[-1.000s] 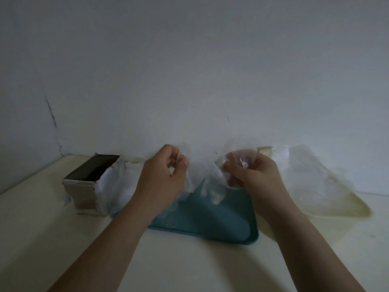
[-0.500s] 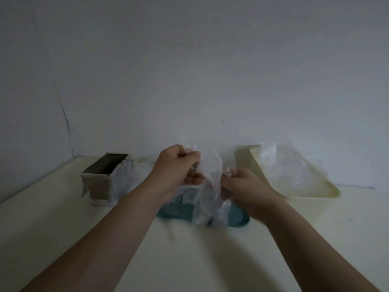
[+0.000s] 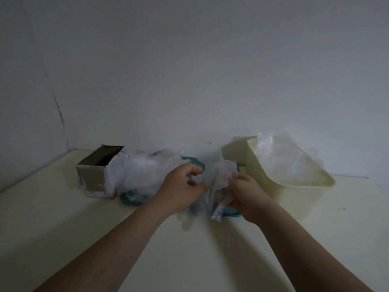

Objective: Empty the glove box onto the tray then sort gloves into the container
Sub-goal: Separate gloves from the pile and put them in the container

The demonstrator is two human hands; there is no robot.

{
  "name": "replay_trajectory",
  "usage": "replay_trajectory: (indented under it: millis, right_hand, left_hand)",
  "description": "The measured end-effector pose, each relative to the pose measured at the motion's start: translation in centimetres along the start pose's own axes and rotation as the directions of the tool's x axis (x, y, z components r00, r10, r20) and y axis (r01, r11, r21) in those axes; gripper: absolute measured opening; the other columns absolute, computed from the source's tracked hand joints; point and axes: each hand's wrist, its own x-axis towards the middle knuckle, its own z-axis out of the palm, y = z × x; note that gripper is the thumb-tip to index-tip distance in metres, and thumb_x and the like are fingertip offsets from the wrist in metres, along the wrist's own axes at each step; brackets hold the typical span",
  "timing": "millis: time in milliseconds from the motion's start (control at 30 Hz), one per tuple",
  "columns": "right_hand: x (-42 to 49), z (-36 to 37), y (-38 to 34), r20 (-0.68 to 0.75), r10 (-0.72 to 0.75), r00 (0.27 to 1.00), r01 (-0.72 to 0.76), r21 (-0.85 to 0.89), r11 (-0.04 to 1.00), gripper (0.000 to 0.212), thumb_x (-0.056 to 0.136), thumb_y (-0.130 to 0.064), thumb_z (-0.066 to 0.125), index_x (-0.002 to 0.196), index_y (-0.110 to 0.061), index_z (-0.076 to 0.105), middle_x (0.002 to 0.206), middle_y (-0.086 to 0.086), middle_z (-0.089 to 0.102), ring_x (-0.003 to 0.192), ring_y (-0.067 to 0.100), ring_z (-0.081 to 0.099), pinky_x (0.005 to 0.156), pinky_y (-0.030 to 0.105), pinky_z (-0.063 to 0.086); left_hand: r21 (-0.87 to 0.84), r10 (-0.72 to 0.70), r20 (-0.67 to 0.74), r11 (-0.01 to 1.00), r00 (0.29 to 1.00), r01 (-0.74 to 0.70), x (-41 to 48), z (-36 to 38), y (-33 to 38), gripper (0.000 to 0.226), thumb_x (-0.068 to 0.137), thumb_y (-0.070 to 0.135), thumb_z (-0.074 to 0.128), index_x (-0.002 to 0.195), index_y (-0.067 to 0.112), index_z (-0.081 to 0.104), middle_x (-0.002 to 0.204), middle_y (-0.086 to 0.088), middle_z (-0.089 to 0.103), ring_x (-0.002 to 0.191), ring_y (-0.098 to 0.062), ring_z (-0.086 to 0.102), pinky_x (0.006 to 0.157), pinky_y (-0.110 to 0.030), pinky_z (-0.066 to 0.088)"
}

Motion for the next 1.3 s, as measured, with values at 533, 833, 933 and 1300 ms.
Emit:
replay_trajectory:
  millis: [533,833,933,1300]
  right_hand:
    - [-0.7,-2.3,-2.2,0.154,-0.074,0.985,0.107,-0.220,0.970,0.018,0.098,-0.020,0.068,0.096,-0.006,0.078,0.084,0.012,0.072,0.074,0.022,0.069,0.065,0.030,0.054]
    - [-0.5,-1.6,-10.0,0.463,0.084,0.882,0.291,-0.677,0.676,0.013,0.097,-0.013,0.070,0.106,-0.010,0.079,0.098,0.015,0.075,0.085,0.029,0.071,0.081,0.040,0.059]
    - [-0.2,-2.9,-10.1,0.366,-0.033,0.930,0.235,-0.524,0.818,0.018,0.094,-0.017,0.073,0.099,0.001,0.076,0.085,0.015,0.069,0.076,0.025,0.065,0.070,0.036,0.055]
    - [0.0,-4.9,-9.7,-0.231,-0.207,0.951,0.162,-0.199,0.966,0.016,0.102,-0.015,0.063,0.100,-0.004,0.074,0.081,0.019,0.071,0.050,0.020,0.058,0.046,0.026,0.047]
  left_hand:
    - [0.127,0.265,-0.033,0.957,0.964,-0.259,2.0,0.1,2.6,0.079,0.071,0.050,0.089,0.136,0.045,0.045,0.138,0.022,0.048,0.122,0.001,0.050,0.097,-0.023,0.047]
    - [-0.361,0.086,0.431,0.929,0.898,0.084,2.3,-3.5,5.0,0.065,0.075,0.010,0.091,0.133,0.017,0.064,0.109,-0.011,0.079,0.098,-0.023,0.074,0.091,-0.035,0.058]
    - [-0.511,0.070,0.334,0.851,0.940,0.118,2.1,-3.5,5.4,0.048,0.076,0.006,0.083,0.122,0.011,0.070,0.106,-0.010,0.078,0.098,-0.026,0.075,0.085,-0.034,0.062]
    - [-0.470,-0.032,0.056,0.881,0.998,0.054,3.3,0.3,7.8,0.019,0.103,0.027,0.064,0.111,0.021,0.079,0.105,-0.001,0.080,0.107,-0.030,0.074,0.093,-0.039,0.059]
